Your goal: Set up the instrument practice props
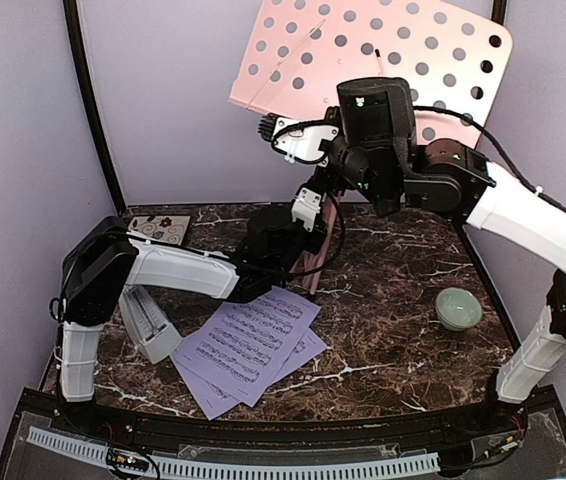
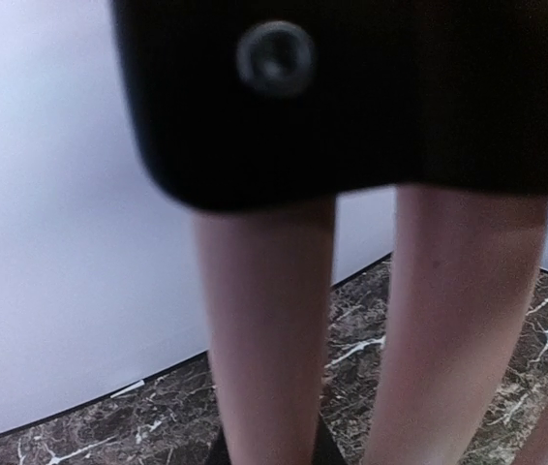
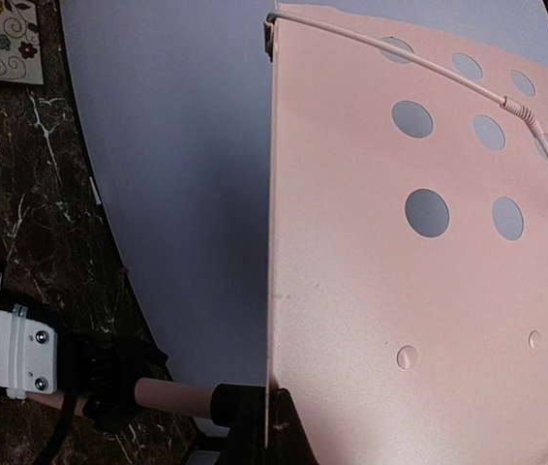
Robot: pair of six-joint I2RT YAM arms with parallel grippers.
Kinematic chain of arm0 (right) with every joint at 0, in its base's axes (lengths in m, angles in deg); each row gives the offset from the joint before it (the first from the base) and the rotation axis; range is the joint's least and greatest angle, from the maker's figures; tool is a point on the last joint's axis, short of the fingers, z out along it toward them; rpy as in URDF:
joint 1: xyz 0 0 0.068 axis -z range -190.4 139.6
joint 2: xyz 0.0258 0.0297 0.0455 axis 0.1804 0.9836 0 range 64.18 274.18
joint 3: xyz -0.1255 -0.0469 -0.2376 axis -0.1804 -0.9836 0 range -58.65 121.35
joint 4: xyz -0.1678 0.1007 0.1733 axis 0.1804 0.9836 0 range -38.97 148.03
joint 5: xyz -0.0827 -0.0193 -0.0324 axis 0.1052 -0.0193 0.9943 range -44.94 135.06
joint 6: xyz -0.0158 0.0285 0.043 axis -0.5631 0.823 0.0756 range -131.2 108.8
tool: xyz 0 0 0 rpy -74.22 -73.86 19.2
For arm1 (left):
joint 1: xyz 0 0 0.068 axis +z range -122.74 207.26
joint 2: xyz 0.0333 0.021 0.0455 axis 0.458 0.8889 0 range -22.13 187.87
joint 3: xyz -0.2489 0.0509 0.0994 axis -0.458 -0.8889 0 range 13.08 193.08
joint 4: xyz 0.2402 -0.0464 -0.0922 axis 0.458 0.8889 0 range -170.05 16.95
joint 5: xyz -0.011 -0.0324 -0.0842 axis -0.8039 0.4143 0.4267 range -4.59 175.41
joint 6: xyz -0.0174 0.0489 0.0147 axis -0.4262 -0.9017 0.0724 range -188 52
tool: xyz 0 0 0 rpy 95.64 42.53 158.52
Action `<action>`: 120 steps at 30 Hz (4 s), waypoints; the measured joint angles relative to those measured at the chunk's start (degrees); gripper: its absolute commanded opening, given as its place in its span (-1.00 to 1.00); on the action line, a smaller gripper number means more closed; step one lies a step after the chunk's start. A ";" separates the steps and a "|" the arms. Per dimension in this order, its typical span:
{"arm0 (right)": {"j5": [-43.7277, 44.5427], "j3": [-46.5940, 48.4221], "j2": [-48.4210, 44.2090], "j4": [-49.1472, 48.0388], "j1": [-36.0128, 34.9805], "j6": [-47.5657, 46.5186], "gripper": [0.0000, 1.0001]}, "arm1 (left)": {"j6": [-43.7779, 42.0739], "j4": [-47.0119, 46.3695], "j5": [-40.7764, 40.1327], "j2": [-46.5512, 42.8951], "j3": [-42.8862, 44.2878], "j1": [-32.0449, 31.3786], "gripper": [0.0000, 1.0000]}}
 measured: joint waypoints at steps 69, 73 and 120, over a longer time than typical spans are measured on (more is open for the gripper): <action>-50.34 -67.49 -28.30 -38.01 28.35 55.32 0.12 | 9.33 -8.24 11.26 -1.88 -7.54 5.64 -1.00; -54.99 -64.13 -19.56 -41.99 30.01 55.32 0.06 | 9.35 -7.52 11.85 -2.12 -7.54 5.77 -1.00; -58.29 -44.30 6.84 -47.21 29.92 51.84 -1.00 | 9.53 -6.88 12.74 -2.23 -7.41 6.12 -1.00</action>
